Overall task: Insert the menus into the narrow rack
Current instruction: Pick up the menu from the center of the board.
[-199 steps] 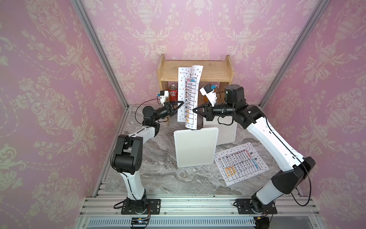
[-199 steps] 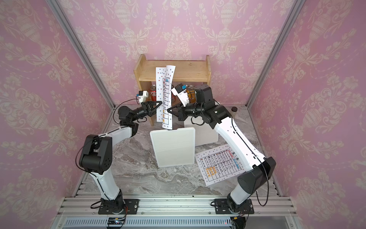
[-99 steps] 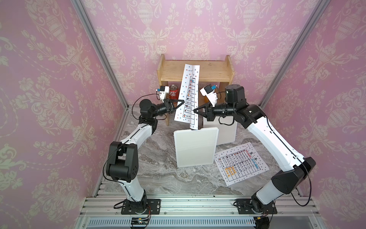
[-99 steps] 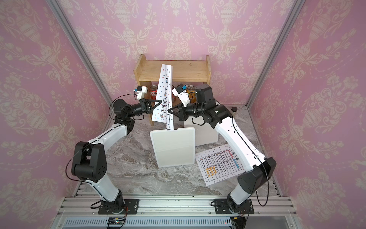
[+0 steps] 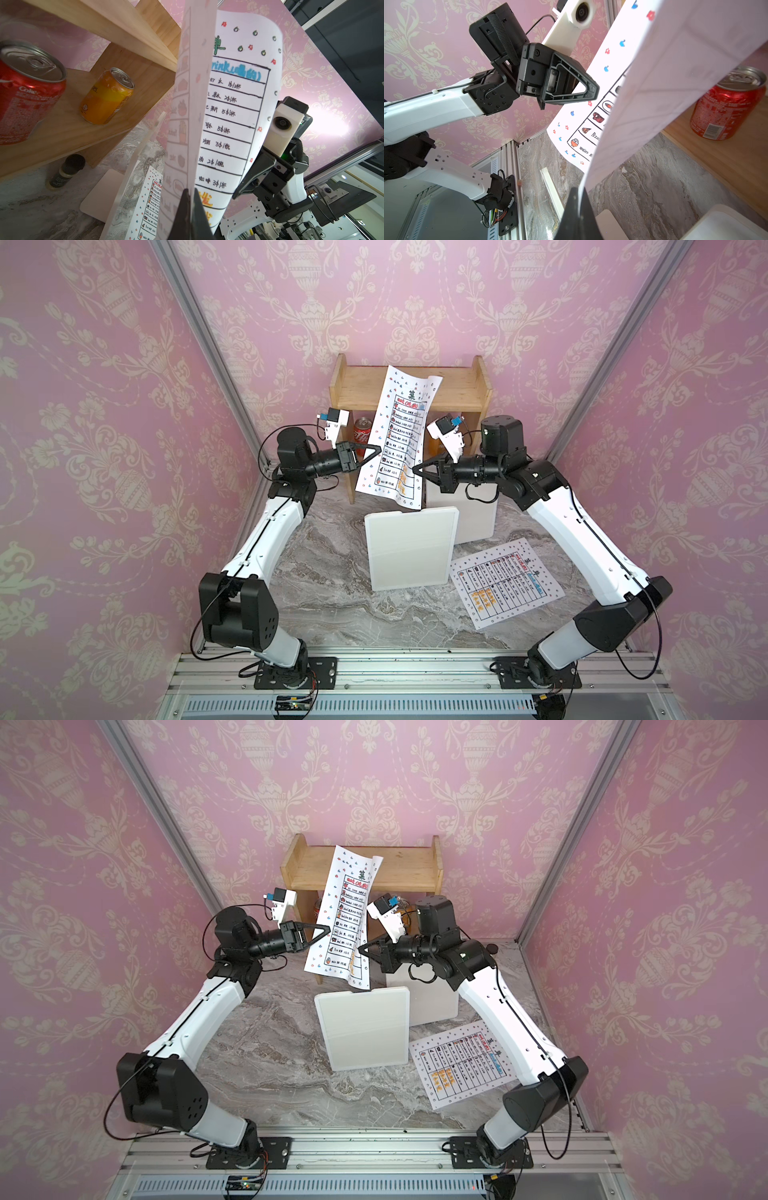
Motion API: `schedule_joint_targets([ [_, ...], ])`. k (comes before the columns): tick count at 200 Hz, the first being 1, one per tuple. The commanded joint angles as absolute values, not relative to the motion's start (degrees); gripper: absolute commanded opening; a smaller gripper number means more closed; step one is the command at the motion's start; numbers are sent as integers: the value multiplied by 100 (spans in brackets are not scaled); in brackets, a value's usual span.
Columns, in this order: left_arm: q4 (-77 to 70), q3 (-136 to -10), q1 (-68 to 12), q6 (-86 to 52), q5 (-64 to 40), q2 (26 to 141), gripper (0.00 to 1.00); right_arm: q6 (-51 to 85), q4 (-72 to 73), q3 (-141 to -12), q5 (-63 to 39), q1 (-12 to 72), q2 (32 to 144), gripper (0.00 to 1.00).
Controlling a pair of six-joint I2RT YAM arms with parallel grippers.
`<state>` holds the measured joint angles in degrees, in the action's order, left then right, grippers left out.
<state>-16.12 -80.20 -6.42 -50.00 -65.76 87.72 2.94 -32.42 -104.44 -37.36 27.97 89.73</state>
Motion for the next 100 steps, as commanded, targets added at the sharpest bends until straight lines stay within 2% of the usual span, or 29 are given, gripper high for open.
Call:
schedule_joint_targets([
  [1,-913,-8195,-580,-4337,-6735,8592,0,230,-3265,-10257,-3631,2775,8693,0],
  [34,-366,-8456,-532,-3882,-6705,8502,0,269,-3156,-10021,-3567,2769,8624,0],
  [100,-637,-8745,-354,-3979,-6700,8455,0,360,-3082,-9925,-3532,2770,8648,0],
])
